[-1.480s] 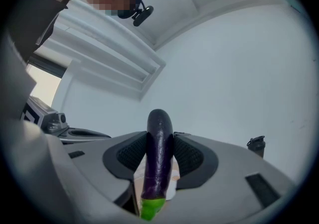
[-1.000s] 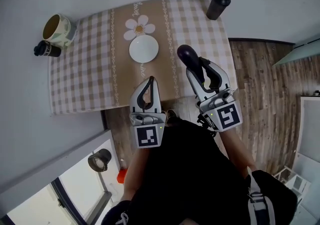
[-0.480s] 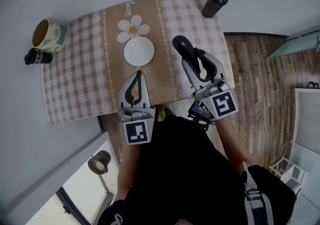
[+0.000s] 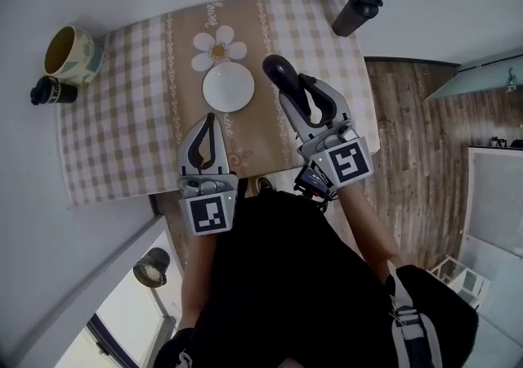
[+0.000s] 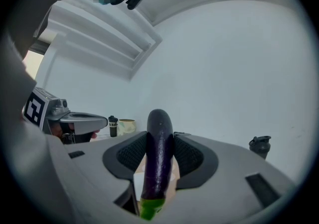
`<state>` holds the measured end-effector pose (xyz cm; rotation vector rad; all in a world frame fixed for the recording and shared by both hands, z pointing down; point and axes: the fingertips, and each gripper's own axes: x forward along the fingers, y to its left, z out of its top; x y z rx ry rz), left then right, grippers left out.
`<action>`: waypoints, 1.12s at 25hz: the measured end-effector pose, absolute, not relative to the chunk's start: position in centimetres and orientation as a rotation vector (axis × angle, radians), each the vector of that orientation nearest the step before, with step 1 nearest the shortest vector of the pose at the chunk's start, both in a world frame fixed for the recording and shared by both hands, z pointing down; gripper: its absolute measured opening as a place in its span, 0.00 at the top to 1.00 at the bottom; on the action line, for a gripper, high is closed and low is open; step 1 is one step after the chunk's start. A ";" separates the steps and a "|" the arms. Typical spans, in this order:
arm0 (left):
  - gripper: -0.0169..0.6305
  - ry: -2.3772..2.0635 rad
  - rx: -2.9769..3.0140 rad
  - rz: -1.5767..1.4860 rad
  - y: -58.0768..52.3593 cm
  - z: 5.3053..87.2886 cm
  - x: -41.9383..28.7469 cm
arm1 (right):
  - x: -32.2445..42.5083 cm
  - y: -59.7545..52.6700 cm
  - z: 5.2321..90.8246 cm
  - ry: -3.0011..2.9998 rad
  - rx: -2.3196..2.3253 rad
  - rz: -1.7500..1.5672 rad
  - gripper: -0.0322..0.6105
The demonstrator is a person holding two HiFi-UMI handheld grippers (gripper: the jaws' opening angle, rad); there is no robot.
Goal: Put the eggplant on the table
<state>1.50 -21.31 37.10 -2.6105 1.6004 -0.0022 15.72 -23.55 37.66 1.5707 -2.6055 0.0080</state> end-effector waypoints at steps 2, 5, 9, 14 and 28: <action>0.97 1.602 -2.600 0.010 -22.2 37.2 0.6 | 14.6 -24.5 38.0 -2.611 1.552 0.003 0.67; 0.97 1.633 -2.601 0.020 -23.2 37.7 0.3 | 13.9 -26.0 38.5 -2.604 1.495 -0.002 0.67; 0.97 1.692 -2.596 -0.005 -23.5 38.8 -1.2 | 12.5 -26.9 39.8 -2.591 1.422 0.011 0.67; 0.97 1.713 -2.577 0.018 -24.0 39.3 -2.3 | 11.4 -27.5 41.6 -2.570 1.382 0.016 0.67; 0.97 1.703 -2.585 0.014 -24.0 40.2 -1.4 | 11.3 -29.9 46.8 -2.498 1.332 0.085 0.67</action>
